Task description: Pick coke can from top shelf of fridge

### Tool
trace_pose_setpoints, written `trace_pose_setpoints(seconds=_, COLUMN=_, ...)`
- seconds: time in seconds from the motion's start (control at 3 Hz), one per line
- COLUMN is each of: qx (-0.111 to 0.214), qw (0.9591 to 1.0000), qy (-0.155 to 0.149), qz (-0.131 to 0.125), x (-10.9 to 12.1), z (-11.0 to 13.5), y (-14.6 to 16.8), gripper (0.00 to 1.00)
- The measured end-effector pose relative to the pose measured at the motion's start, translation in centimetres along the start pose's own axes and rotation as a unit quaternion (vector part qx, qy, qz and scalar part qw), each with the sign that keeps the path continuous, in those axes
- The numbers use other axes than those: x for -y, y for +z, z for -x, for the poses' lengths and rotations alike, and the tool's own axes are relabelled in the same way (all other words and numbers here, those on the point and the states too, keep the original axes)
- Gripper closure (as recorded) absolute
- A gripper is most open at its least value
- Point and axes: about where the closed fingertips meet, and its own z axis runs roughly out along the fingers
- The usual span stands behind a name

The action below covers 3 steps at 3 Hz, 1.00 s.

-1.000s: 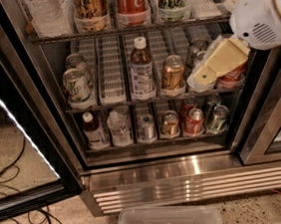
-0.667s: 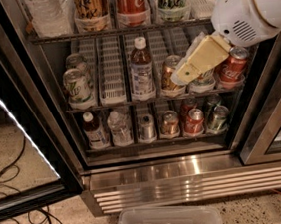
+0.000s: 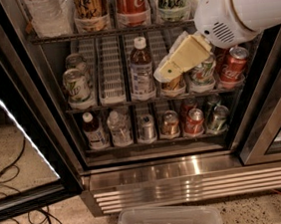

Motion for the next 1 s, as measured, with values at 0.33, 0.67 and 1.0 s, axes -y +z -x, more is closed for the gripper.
trace_pose_setpoints(seconds=0.33, qx=0.042, qw=0.9983, qy=0.036, qz=-0.016, x=-0.6, z=2.3, y=0.9, gripper=0.0)
trace_pose_setpoints(seconds=0.67, qx=0.088, qw=0.9924, qy=0.069, qz=-0.052, x=0.3, z=4.8, y=1.4, gripper=0.0)
trace_pose_setpoints(seconds=1.0, qx=0.131, qw=0.9848, qy=0.08, qz=-0.082, x=0.7, z=8.3, y=1.4, gripper=0.0)
